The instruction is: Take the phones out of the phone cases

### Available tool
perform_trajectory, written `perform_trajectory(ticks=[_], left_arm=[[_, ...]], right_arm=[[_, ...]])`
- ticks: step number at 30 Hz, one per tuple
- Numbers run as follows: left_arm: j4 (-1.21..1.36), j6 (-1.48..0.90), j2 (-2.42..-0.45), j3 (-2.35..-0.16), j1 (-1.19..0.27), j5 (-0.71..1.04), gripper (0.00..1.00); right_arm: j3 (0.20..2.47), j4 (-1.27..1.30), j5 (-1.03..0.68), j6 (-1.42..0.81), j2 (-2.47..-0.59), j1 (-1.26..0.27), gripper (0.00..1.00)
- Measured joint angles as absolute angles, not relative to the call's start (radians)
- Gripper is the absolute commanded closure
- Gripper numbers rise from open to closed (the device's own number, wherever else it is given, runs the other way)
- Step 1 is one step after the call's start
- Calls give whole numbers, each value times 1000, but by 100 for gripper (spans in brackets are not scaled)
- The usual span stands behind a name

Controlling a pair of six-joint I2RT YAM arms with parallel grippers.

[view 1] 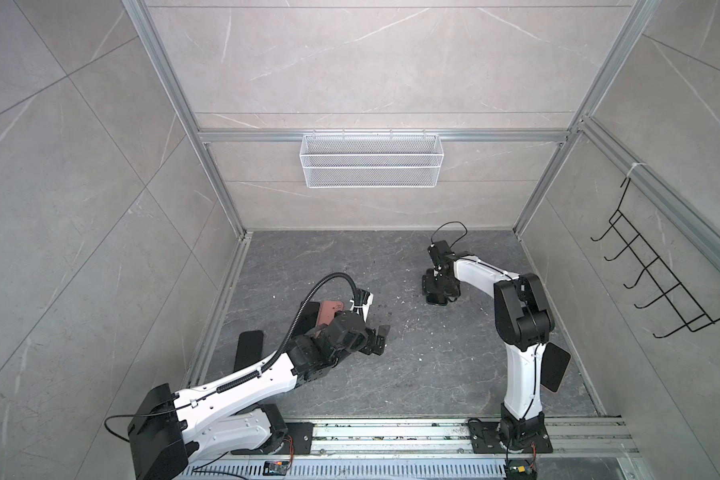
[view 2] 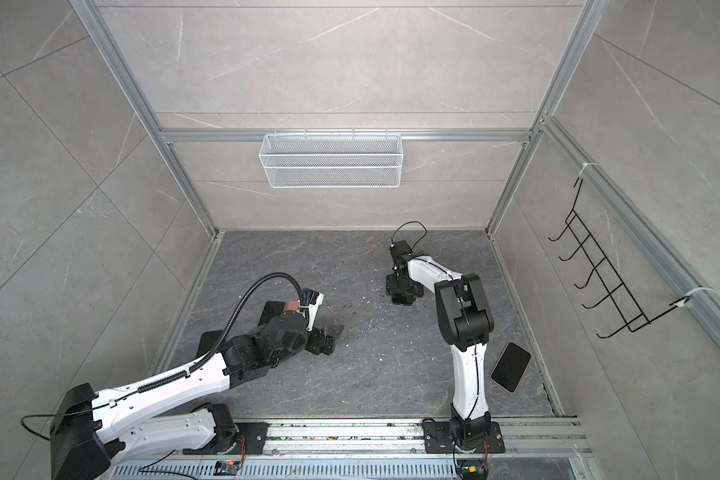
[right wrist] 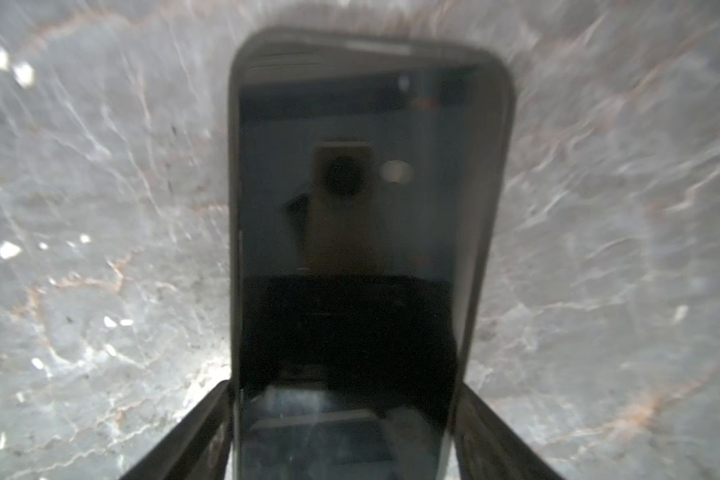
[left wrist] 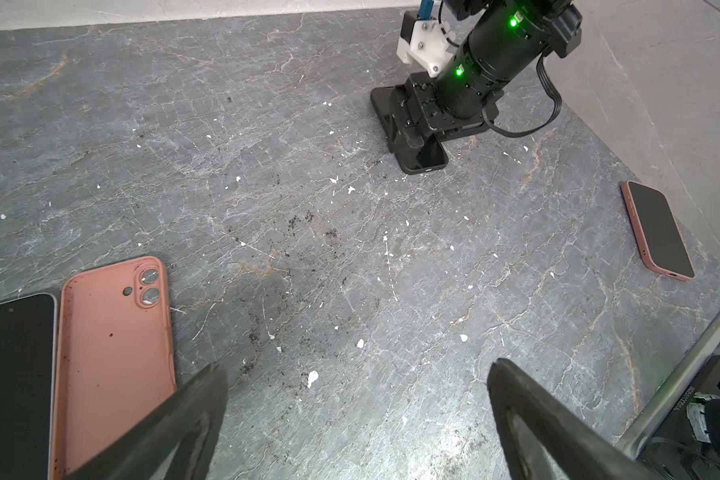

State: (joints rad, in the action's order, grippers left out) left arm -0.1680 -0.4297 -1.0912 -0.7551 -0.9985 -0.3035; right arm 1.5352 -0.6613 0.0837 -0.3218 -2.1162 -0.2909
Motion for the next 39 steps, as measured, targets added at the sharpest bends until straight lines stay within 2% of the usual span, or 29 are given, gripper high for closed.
perform_trajectory(ticks=[4,7,14,27,39], left_arm=[[-163,-431,-1093,-755,-999,-303,0],[-160,-432,-1093,-755,-999,-303,0],[-147,-445,-1113,-756,-999,-299,0],[-19,-562,-1232,-756,-941,-222,0],[147,-727,-1375,-756,-840,-85,1]], right_arm=[[1527,-663,78,-321,-2109,-289,17],[1522,-663,76,-321,-2106,-289,20],[1516,-661,62,-321,-2100,-287,43],[1387,-621,6,-317,-2008,-287,72],[1158,-503,-141,-329,-1838,-300,81]])
